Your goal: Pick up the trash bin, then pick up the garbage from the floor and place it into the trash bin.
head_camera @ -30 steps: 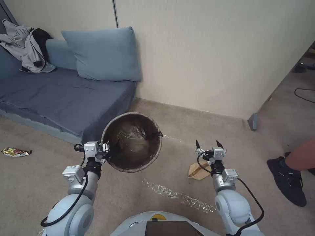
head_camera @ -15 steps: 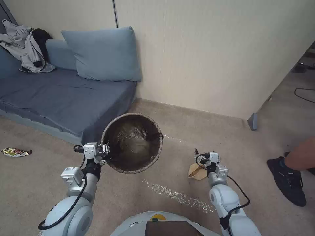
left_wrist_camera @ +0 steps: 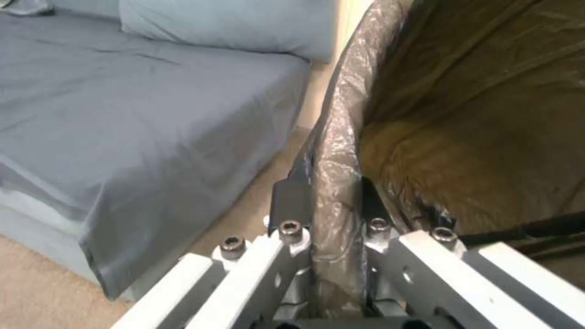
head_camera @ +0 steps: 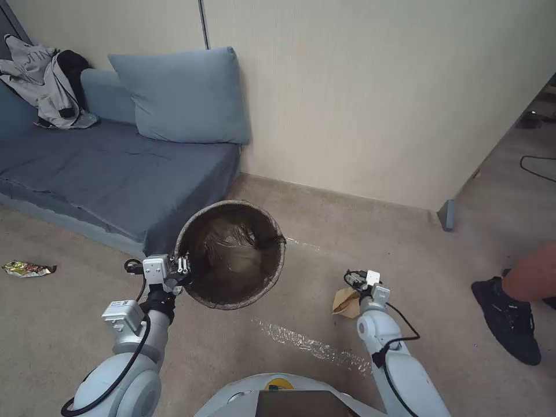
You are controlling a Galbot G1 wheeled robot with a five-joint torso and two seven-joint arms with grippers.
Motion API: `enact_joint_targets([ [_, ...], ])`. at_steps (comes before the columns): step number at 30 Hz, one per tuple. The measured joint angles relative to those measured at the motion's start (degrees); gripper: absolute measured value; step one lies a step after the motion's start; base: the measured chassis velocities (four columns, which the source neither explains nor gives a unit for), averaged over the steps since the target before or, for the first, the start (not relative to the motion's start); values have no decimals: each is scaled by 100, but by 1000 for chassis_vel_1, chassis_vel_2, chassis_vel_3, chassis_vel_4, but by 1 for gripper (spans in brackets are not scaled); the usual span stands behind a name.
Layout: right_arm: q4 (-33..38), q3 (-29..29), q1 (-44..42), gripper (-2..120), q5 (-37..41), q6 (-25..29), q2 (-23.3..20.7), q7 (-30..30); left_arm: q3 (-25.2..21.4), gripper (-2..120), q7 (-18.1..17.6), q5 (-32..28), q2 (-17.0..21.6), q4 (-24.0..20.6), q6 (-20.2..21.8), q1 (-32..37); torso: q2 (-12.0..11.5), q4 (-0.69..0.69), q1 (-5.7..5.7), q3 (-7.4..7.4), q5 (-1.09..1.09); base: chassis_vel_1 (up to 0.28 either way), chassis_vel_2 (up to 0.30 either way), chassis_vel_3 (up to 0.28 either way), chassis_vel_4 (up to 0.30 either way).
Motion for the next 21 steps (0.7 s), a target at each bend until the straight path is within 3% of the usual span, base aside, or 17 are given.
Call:
enact_joint_targets([
  [7, -693, -20, 510, 100, 419, -175, 161, 507, -29, 2, -3, 9, -21, -3, -3, 22, 0, 0, 0, 0, 0, 0, 0, 0, 0],
  [21, -1495, 28, 910, 100, 555, -175, 316, 628, -25, 2, 3, 18, -13, -3, -4, 2, 0, 0, 0, 0, 0, 0, 0, 0, 0],
])
